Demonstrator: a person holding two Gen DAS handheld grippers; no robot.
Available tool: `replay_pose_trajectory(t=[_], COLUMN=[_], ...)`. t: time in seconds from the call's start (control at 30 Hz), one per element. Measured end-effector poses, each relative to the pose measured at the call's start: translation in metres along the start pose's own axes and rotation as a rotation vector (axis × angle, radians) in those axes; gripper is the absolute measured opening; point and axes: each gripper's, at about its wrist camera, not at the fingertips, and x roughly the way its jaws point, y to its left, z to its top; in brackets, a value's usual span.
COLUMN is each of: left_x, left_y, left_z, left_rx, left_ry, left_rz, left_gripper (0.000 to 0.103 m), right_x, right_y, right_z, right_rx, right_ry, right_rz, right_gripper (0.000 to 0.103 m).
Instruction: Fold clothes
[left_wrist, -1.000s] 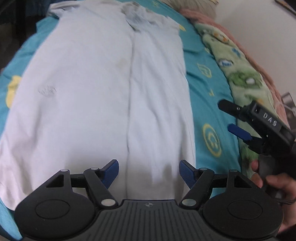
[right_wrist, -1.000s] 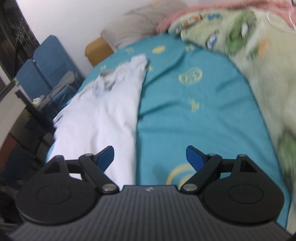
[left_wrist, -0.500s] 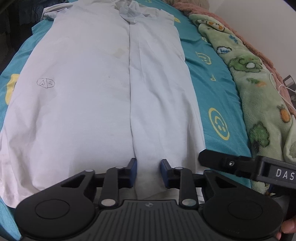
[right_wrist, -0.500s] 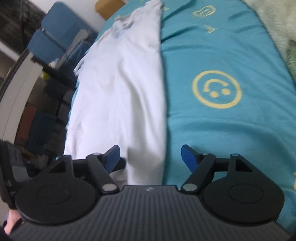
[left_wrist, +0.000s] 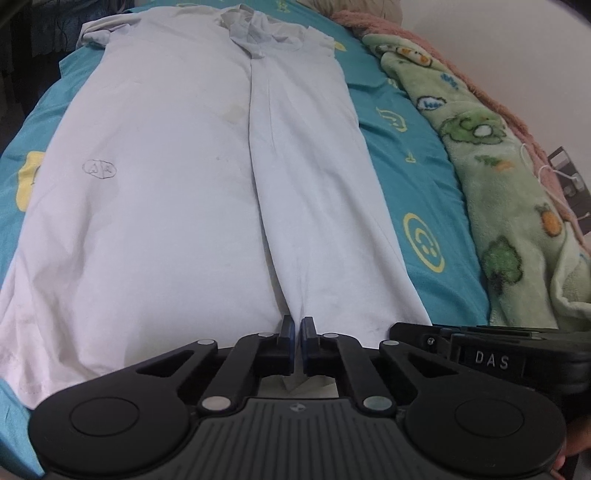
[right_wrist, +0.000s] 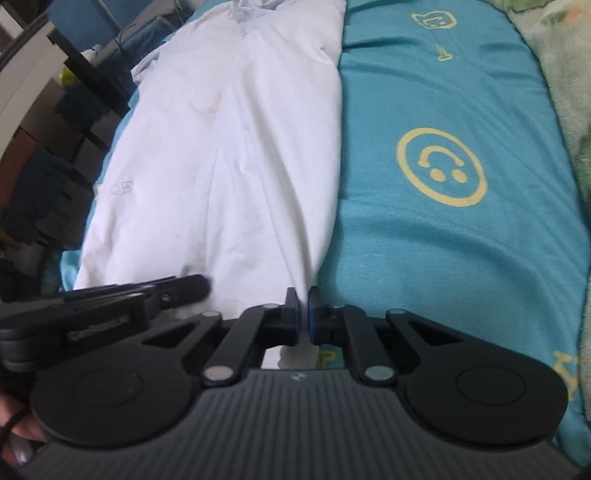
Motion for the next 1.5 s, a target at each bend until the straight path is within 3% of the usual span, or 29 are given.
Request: replay_pose_trajectory(t=[0.17, 0.4, 0.53, 0.6, 0.67, 0.73, 0.77, 0.8, 0.83, 0.87, 0.97, 1.27, 1.5], left_x=[-0.010, -0.013, -0.030, -0.039, -0.050, -0.059, -0.063, -0.067, -0.071, -0.078, -0.083, -0.097, -0.109], left_y=[0.000, 0.003, 0.002, -0.006, -0.018, -0.029, -0.032, -0.035, -0.038, -0.040, -0.047, -0.048, -0.051], left_z=[-0.010, -0.016, -0.017, -0.016, -0.016, -0.017, -0.018, -0.018, -0.019, -0.021, -0.021, -0.018, 0.007], left_rx=[0.021, 0.034, 0.048, 0.088, 0.141, 0.182, 0.185, 0.188, 0.191, 0.187, 0.180, 0.147, 0.112], left_ry=[0.021, 0.038, -0.020, -0.063, -0.114, -0.180, -0.210, -0.239, -0.269, -0.295, -0.363, -0.493, -0.547], left_rz=[0.010, 0.067, 0.104, 0.120, 0.137, 0.149, 0.149, 0.149, 0.149, 0.148, 0.153, 0.190, 0.202], left_gripper=[0.003, 0.006, 0.045, 0.053, 0.073, 0.084, 0.085, 0.086, 0.090, 0.094, 0.103, 0.103, 0.103], right_x=[-0.017, -0.010, -0.025, -0.035, -0.046, -0.055, -0.060, -0.065, -0.070, -0.075, -0.089, -0.116, -0.123], right_y=[-0.006, 0.001, -0.001, -0.001, 0.000, -0.001, -0.001, -0.001, -0.001, 0.000, 0.002, 0.006, 0.001], right_z=[-0.001, -0.003, -0.006, -0.008, -0.009, -0.010, -0.011, -0.012, -0.014, -0.015, -0.019, -0.033, -0.033], right_rx=[-0.004, -0.048, -0.034, -0.036, -0.041, -0.041, -0.040, -0.040, -0.041, -0.042, -0.064, -0.120, -0.132], right_ry=[-0.005, -0.005, -0.077, -0.132, -0.200, -0.262, -0.292, -0.328, -0.366, -0.405, -0.504, -0.726, -0.830], right_rz=[0.025, -0.029, -0.025, -0.044, -0.061, -0.076, -0.084, -0.086, -0.085, -0.084, -0.092, -0.075, -0.086], right_gripper=[0.006, 0.007, 0.009, 0.009, 0.009, 0.014, 0.034, 0.070, 0.085, 0.093, 0.093, 0.093, 0.093])
